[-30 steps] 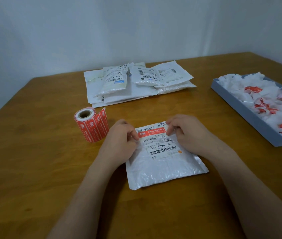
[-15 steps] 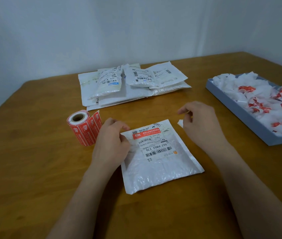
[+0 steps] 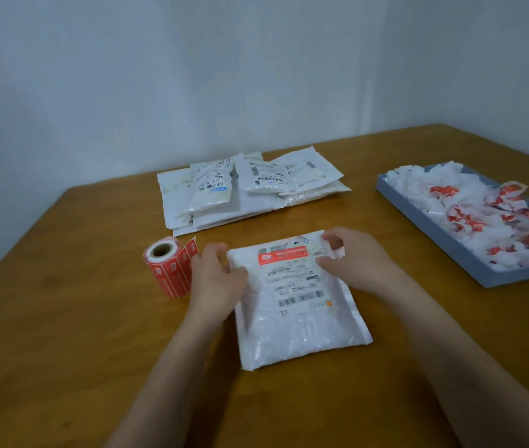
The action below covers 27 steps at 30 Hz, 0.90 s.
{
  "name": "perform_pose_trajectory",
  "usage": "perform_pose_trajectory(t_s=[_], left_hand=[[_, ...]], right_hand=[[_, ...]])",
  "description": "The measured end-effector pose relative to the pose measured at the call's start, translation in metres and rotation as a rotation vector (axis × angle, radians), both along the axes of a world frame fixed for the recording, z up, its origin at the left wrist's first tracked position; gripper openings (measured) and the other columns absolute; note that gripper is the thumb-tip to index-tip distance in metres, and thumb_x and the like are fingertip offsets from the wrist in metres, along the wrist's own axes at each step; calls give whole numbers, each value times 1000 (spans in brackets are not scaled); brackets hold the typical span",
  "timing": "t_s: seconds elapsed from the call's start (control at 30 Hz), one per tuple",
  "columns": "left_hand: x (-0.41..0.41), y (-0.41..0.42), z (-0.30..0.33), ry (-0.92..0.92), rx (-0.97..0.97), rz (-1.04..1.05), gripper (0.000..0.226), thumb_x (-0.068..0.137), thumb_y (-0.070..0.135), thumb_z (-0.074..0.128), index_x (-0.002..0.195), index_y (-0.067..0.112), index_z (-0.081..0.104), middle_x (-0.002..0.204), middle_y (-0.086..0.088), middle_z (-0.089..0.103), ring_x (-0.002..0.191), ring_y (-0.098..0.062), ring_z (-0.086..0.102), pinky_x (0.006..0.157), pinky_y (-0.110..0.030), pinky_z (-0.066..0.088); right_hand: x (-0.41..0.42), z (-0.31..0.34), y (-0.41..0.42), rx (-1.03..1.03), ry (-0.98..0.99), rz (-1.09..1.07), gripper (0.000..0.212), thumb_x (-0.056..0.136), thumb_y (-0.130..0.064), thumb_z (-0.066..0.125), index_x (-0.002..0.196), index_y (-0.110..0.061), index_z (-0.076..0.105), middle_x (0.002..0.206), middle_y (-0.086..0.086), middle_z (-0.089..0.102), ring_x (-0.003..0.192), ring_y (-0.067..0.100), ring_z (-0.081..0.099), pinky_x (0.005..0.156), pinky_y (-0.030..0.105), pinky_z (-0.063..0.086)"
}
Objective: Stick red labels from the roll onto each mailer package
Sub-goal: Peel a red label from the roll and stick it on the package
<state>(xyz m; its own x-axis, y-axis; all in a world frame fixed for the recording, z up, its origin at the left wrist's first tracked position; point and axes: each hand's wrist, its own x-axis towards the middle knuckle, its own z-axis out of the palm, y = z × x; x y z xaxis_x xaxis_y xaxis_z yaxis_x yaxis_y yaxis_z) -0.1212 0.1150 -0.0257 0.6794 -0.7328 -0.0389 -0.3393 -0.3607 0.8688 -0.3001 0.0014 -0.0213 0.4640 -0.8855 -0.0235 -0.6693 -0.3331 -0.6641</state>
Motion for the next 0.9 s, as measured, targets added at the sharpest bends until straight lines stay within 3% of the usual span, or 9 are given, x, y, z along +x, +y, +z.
perform_pose_trajectory(t_s=[0.13,0.2,0.3,0.4,0.5,0.57,0.67,0.77,0.9], left_hand=[[-6,4,12,258,-191,34,51,88,10,68,135,13,49,118,2,62,94,-9,61,66,-19,46],[-8,7,17,473,-259,-27,38,89,9,66,126,11,56,109,0,71,91,-15,71,71,-25,53],[-12,16,24,639,-227,-221,29,89,12,65,118,8,62,106,-5,74,95,-22,72,81,-37,56],[-14,24,25,671,-128,-379,36,86,15,68,121,7,62,112,-10,72,103,-28,69,94,-48,52],[-11,31,27,678,-182,-370,34,86,8,65,120,6,61,113,-11,71,104,-29,69,94,-50,51],[-6,34,32,662,-254,-325,31,88,7,64,118,9,62,111,-7,72,102,-26,70,91,-47,53],[-1,38,40,643,-339,-274,30,88,9,65,118,11,64,110,-4,73,101,-23,70,91,-45,53],[1,41,45,677,-420,-201,23,88,9,65,111,12,65,104,-3,74,94,-20,72,78,-37,57],[2,45,47,762,-497,-184,33,83,6,69,116,9,62,107,-4,74,97,-20,71,70,-27,59]], right_hand=[[-7,5,-3,228,-374,-141,49,87,-19,70,132,-21,52,113,-2,63,100,13,63,74,24,51],[-6,6,-4,334,-597,-197,45,86,-14,70,127,-22,55,109,1,65,96,15,65,75,30,56],[-2,8,-5,281,-744,-279,38,87,-13,70,119,-26,56,108,2,67,97,16,66,82,39,57],[5,15,0,228,-824,-320,35,88,-13,67,117,-27,54,105,0,66,94,15,66,74,32,55],[10,21,6,226,-849,-300,29,93,-17,62,119,-27,53,107,-1,66,95,13,65,76,30,53],[12,27,11,224,-766,-248,26,95,-25,58,121,-26,54,111,-6,65,101,11,62,84,34,53],[12,34,23,303,-649,-69,17,95,-31,58,110,-24,61,103,-10,70,94,8,67,81,30,52],[15,34,33,350,-573,73,21,93,-30,62,112,-21,63,100,-6,74,90,11,71,84,33,55],[26,40,42,295,-668,20,19,92,-21,63,111,-20,62,97,-7,73,86,8,71,75,26,58]])
